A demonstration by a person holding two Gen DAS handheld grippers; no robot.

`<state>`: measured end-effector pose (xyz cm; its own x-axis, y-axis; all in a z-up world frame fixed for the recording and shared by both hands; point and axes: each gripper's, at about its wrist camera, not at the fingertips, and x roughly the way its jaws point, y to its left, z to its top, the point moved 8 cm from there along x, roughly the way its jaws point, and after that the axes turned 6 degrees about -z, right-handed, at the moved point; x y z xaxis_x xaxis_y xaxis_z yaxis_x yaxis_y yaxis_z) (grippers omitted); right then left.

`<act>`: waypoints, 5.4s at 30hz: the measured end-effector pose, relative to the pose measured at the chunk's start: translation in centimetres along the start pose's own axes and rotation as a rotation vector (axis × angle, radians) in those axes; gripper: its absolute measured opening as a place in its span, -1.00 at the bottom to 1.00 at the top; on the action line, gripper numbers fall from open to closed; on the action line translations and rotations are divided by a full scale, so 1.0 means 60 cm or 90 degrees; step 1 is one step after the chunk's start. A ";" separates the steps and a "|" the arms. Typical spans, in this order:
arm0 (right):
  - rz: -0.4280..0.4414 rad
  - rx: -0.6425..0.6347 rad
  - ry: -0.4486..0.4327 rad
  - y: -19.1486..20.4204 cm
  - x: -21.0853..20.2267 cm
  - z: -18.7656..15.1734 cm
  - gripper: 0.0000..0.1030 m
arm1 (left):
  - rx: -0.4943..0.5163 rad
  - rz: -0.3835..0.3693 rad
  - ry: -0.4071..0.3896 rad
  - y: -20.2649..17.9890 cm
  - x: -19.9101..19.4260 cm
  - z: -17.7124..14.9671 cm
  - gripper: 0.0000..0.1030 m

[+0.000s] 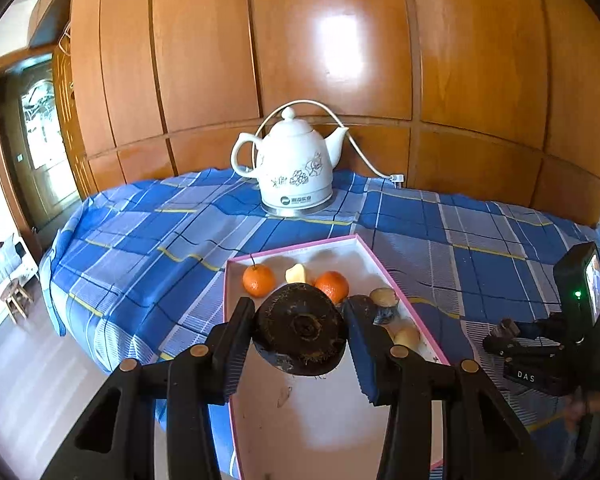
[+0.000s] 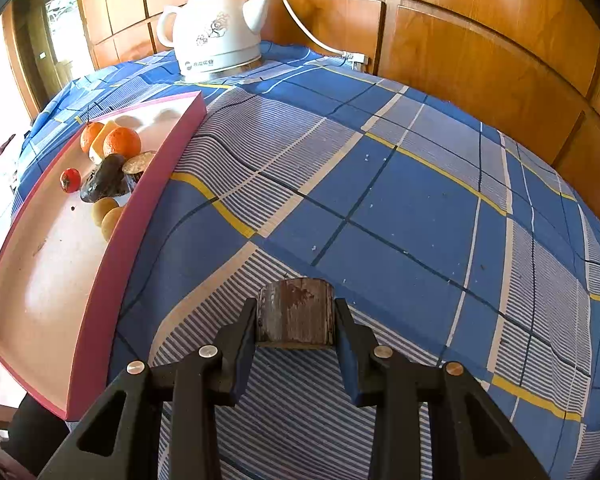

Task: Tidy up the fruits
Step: 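Lower the dark slice into the tray and open the left gripper, then withdraw the left gripper while the right gripper lifts the tuber log toward the tray, then lower the tuber log into the tray with the right gripper and release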

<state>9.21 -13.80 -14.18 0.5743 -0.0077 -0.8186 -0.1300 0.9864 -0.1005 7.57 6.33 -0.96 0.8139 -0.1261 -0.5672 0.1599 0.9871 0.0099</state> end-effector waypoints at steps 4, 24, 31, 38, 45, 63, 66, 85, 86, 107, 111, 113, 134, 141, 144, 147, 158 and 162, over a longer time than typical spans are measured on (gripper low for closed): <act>0.001 0.001 -0.001 0.000 0.001 -0.001 -0.29 | 0.009 0.004 -0.004 -0.004 -0.001 0.000 -0.10; -0.003 -0.002 -0.004 0.001 0.000 -0.001 -0.30 | -0.013 0.005 0.034 0.011 0.036 -0.022 -0.10; -0.006 -0.003 -0.004 0.001 -0.002 -0.001 -0.29 | -0.034 0.001 0.078 0.025 0.095 -0.045 -0.09; -0.010 -0.002 -0.004 0.002 -0.001 -0.001 -0.29 | -0.076 0.011 0.115 0.051 0.140 -0.060 -0.09; -0.011 -0.002 -0.005 0.003 -0.001 -0.002 -0.29 | -0.104 0.007 0.104 0.054 0.122 -0.061 0.04; -0.019 0.003 -0.014 0.002 -0.005 -0.003 -0.30 | -0.129 0.003 0.075 0.048 0.057 -0.065 0.27; -0.023 0.005 -0.014 0.002 -0.006 -0.004 -0.30 | -0.130 0.006 0.071 0.051 0.050 -0.065 0.27; -0.007 0.010 -0.104 0.055 -0.087 0.069 -0.30 | -0.139 0.022 0.053 0.067 0.032 -0.060 0.29; -0.006 0.005 -0.115 0.062 -0.096 0.075 -0.30 | -0.140 0.023 0.052 0.069 0.031 -0.060 0.29; 0.045 -0.105 -0.205 0.217 -0.181 0.124 -0.30 | -0.177 0.062 0.025 0.123 0.004 -0.050 0.30; 0.052 -0.121 -0.214 0.235 -0.186 0.122 -0.30 | -0.184 0.069 0.026 0.133 0.004 -0.052 0.30; 0.049 -0.128 -0.220 0.240 -0.187 0.120 -0.30 | -0.185 0.070 0.027 0.134 0.006 -0.053 0.30; 0.049 -0.095 -0.125 0.223 -0.095 0.095 -0.30 | -0.180 0.064 0.032 0.139 0.019 -0.061 0.30; 0.068 -0.103 -0.104 0.245 -0.072 0.102 -0.30 | -0.183 0.077 0.029 0.153 0.014 -0.066 0.30; 0.073 -0.101 -0.094 0.252 -0.065 0.102 -0.30 | -0.188 0.080 0.033 0.159 0.015 -0.070 0.30; 0.068 -0.107 -0.095 0.258 -0.063 0.103 -0.30 | -0.189 0.080 0.034 0.161 0.016 -0.072 0.30; 0.063 -0.119 -0.087 0.270 -0.055 0.105 -0.29 | -0.190 0.073 0.035 0.159 0.016 -0.075 0.30; 0.059 -0.123 -0.082 0.274 -0.050 0.102 -0.29 | -0.192 0.072 0.035 0.160 0.016 -0.076 0.30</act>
<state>10.28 3.44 -9.91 0.6495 0.1150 -0.7516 -0.3326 0.9319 -0.1448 7.37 16.13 -5.17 0.7842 -0.0164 -0.6202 -0.1092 0.9804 -0.1640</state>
